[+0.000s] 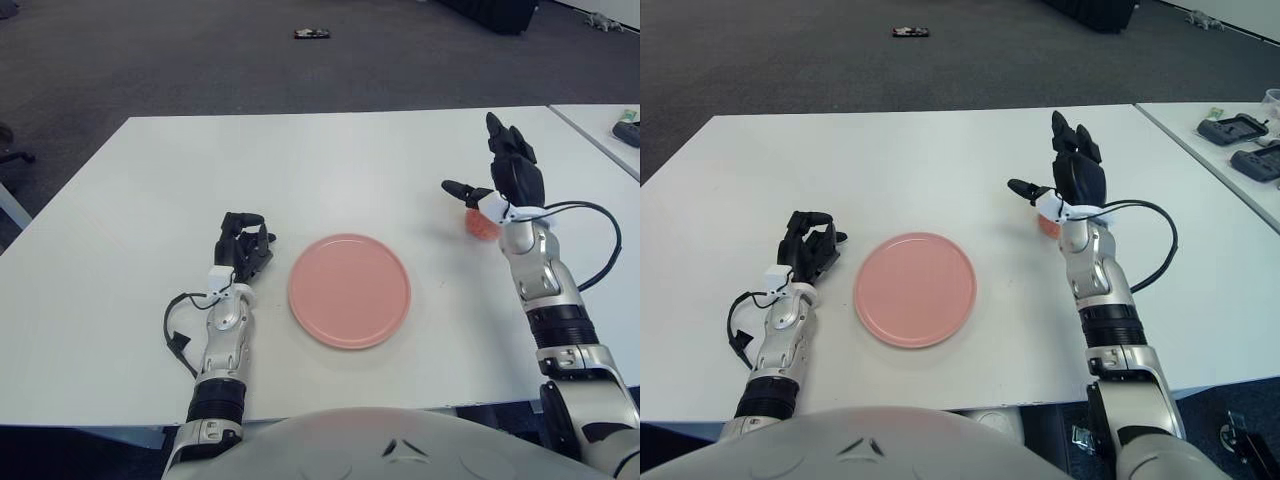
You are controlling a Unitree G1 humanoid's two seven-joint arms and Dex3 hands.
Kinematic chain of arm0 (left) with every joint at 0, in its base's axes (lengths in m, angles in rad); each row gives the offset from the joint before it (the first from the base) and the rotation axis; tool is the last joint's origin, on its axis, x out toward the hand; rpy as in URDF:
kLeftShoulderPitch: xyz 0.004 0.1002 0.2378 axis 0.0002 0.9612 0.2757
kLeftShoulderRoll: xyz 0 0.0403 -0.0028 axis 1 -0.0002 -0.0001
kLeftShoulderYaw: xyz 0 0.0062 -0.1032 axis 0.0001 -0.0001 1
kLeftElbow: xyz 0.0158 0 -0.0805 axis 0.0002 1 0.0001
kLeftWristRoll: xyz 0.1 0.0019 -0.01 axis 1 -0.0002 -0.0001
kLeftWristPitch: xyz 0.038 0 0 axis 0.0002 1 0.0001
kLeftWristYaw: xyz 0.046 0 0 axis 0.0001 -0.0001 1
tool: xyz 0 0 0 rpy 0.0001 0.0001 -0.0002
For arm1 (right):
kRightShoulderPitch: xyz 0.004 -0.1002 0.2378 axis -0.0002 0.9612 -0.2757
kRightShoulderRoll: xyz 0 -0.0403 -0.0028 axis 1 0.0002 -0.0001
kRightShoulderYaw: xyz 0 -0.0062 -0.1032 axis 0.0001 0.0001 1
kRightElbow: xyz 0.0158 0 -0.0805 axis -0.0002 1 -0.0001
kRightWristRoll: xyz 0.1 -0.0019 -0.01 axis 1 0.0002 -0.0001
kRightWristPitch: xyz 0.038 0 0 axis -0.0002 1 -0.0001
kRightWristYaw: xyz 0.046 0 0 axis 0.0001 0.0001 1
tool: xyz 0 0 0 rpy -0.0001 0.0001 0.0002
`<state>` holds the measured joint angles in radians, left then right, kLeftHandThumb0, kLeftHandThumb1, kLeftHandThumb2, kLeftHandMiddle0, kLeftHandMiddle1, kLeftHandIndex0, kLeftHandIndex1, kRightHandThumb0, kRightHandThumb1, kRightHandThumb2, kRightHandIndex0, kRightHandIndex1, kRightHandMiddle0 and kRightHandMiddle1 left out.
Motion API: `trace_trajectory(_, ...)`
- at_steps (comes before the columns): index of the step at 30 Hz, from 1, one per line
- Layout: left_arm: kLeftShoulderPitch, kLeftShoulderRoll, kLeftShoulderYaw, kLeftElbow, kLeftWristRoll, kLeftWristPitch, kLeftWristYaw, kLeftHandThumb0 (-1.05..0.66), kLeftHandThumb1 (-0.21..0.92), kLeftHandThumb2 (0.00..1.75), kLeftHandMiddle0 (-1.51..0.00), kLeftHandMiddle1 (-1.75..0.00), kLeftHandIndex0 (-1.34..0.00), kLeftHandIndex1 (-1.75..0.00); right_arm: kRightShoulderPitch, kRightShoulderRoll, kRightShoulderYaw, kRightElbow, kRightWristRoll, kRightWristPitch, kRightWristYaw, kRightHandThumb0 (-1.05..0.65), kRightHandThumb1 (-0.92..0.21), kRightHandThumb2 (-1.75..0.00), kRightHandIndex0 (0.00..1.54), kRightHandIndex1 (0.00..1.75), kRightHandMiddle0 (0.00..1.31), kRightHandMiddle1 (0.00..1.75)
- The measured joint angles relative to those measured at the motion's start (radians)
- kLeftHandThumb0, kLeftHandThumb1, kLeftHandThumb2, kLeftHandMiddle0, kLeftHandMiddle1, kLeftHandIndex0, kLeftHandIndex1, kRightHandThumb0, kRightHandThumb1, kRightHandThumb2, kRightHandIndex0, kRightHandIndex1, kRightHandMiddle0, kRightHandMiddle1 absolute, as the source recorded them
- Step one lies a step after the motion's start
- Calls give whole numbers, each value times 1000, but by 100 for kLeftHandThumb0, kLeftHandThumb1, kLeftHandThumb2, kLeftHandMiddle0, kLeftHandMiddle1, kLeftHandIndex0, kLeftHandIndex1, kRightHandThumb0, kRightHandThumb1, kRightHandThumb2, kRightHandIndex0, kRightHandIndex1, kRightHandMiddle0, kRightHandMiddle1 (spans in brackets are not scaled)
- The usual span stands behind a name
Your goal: Put the apple into the plate.
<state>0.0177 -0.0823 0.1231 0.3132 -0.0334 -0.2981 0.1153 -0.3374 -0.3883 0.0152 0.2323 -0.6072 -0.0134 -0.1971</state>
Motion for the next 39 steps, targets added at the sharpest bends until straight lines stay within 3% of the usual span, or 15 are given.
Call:
trace_trajectory(11,4,0,1,-4,-18,0,-4,-36,81,69,-56,-140,-26,-175,-7,-41,50,-52,-51,205,125,-100,-61,-46,0,0,0,0)
trace_trajectory(19,5,1,-2,-3,-17,-4,-5,-36,81,69,-55,-140,-26,-175,-18,-65,78,-64,-72,277,176,-103,-65,-45,0,0,0,0)
trace_trajectory(25,5,2,-4,-3,-16,-4,-5,-36,81,69,-56,-140,-26,-175,-49,-71,102,3,-71,273,180,-104,-66,-44,0,0,0,0)
trace_trajectory(31,6,4,-4,-2,-17,-8,-9,-36,80,71,-56,-141,-27,-175,-103,-71,131,178,-63,223,163,-103,-67,-43,0,0,0,0)
trace_trajectory(39,6,3,-3,0,-19,-13,-11,-36,79,71,-55,-141,-27,-175,-137,-71,157,318,-41,176,149,-102,-69,-43,0,0,0,0)
